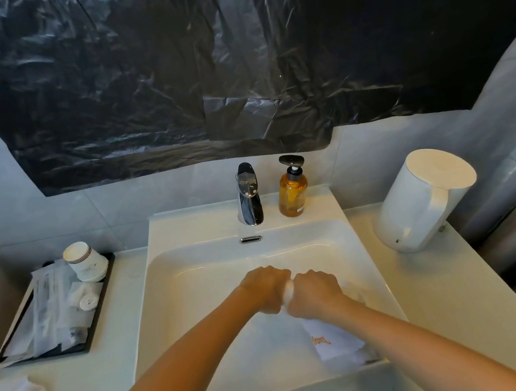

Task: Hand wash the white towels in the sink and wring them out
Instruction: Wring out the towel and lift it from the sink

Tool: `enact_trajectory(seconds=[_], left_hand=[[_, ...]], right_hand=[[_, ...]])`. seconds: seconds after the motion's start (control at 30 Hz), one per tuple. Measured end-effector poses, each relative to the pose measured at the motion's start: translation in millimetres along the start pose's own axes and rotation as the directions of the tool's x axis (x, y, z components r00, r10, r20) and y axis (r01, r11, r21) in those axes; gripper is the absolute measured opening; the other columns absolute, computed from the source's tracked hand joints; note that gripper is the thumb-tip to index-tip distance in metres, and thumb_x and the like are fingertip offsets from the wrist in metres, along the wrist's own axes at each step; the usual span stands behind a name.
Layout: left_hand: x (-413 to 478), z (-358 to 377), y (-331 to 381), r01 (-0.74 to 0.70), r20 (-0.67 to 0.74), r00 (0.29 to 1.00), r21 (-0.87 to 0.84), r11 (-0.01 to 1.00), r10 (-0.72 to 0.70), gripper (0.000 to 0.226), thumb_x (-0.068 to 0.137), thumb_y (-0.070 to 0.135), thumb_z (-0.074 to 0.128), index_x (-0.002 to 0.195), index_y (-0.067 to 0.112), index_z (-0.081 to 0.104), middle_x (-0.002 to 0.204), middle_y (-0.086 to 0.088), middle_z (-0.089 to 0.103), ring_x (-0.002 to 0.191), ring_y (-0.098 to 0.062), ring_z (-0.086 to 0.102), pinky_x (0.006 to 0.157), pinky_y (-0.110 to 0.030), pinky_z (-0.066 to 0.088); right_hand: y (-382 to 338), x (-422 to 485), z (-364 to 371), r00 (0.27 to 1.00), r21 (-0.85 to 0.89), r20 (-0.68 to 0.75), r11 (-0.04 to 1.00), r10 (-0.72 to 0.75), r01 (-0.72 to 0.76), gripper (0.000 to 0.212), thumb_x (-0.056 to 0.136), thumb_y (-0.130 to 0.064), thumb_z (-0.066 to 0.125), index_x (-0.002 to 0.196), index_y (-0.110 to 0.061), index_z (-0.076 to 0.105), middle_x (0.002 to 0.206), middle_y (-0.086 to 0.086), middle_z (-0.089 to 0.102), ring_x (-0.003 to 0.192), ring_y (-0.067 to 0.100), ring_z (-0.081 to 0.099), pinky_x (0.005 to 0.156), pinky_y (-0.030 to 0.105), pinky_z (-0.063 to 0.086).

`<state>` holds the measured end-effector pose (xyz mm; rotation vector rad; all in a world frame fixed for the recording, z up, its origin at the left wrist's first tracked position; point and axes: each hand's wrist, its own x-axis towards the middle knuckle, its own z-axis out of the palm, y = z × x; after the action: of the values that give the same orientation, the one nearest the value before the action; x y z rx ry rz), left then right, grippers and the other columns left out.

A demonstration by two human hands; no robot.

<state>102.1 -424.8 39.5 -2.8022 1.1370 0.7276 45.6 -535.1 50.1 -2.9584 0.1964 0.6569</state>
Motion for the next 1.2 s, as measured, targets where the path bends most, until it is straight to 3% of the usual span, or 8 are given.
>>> enact_trajectory(seconds=[0.3,0.5,0.6,0.73,0.87,0.97,1.07,1.2], left_hand=[[-1,-3,-3,0.036,0.243,0.970,-0.073,0.997,-0.017,0.034,0.086,0.007,0.062,0.119,-0.001,0.058,0.111,-0.021,0.066,0.078,-0.028,0.061,0.054,-0.024,0.046],[-23,18,-15,-0.101,-0.149,0.987,-0.292,0.951,0.059,0.064,0.082,0.009,0.071,0.137,0.024,0.040,0.135,-0.003,0.042,0.110,-0.024,0.051,0.085,-0.030,0.051],[-43,27,-22,-0.297,-0.511,0.814,0.043,0.954,0.277,0.082,0.075,-0.001,0.074,0.142,0.030,0.038,0.149,-0.005,0.034,0.126,-0.027,0.047,0.092,-0.036,0.053],[-52,32,-22,-0.280,-0.635,0.635,0.342,0.897,0.440,0.091,0.069,0.010,0.084,0.145,0.022,0.034,0.150,-0.010,0.032,0.136,-0.032,0.037,0.103,-0.041,0.043],[-47,12,-16,-0.360,-0.705,0.485,0.379,0.852,0.518,0.072,0.064,0.021,0.089,0.123,0.017,0.048,0.120,-0.007,0.055,0.100,-0.026,0.057,0.069,-0.030,0.055],[-39,-1,-17,-0.343,-0.566,0.647,0.383,0.858,0.512,0.058,0.062,0.019,0.088,0.110,0.015,0.055,0.088,-0.005,0.066,0.063,-0.022,0.060,0.044,-0.023,0.043],[-38,-5,-5,-0.208,-0.324,0.894,0.315,0.926,0.310,0.037,0.088,0.014,0.062,0.123,0.009,0.052,0.103,-0.014,0.063,0.084,-0.034,0.064,0.063,-0.033,0.044],[-34,3,11,-0.086,-0.170,0.977,0.234,0.968,0.128,0.038,0.090,0.019,0.060,0.125,0.011,0.049,0.111,-0.014,0.063,0.097,-0.032,0.062,0.079,-0.037,0.047]], right_hand=[[-3,0,13,0.987,-0.158,-0.107,0.982,-0.122,0.105,0.025,0.088,-0.023,0.051,0.109,-0.016,0.062,0.110,0.006,0.065,0.101,0.026,0.062,0.074,0.029,0.036],[8,-7,-1,0.996,0.113,0.079,0.993,-0.036,0.027,0.032,0.077,-0.031,0.061,0.105,-0.015,0.059,0.093,0.002,0.061,0.082,0.022,0.058,0.065,0.027,0.040],[18,-10,-14,0.961,0.394,0.271,0.917,-0.052,-0.061,0.041,0.071,-0.032,0.068,0.107,-0.016,0.059,0.101,0.002,0.063,0.093,0.018,0.061,0.074,0.029,0.047],[28,-13,-31,0.844,0.563,0.497,0.815,-0.201,-0.137,0.057,0.070,-0.036,0.075,0.117,-0.016,0.051,0.102,0.007,0.062,0.100,0.025,0.062,0.086,0.032,0.051],[23,-10,-34,0.774,0.500,0.600,0.850,-0.201,-0.166,0.080,0.047,-0.051,0.081,0.113,-0.015,0.053,0.101,0.010,0.058,0.100,0.026,0.057,0.090,0.038,0.049],[21,-16,-37,0.798,0.515,0.570,0.842,-0.196,-0.162,0.059,0.056,-0.046,0.079,0.101,-0.018,0.054,0.092,0.004,0.055,0.092,0.021,0.054,0.083,0.033,0.048],[17,-20,-28,0.874,0.522,0.435,0.852,-0.217,-0.048,0.028,0.069,-0.034,0.073,0.090,-0.024,0.057,0.095,-0.003,0.057,0.097,0.020,0.054,0.081,0.028,0.045],[6,-24,-4,0.986,0.117,0.165,0.992,0.017,-0.037,0.046,0.075,-0.044,0.066,0.114,-0.020,0.058,0.107,0.000,0.063,0.097,0.021,0.061,0.071,0.026,0.040]])
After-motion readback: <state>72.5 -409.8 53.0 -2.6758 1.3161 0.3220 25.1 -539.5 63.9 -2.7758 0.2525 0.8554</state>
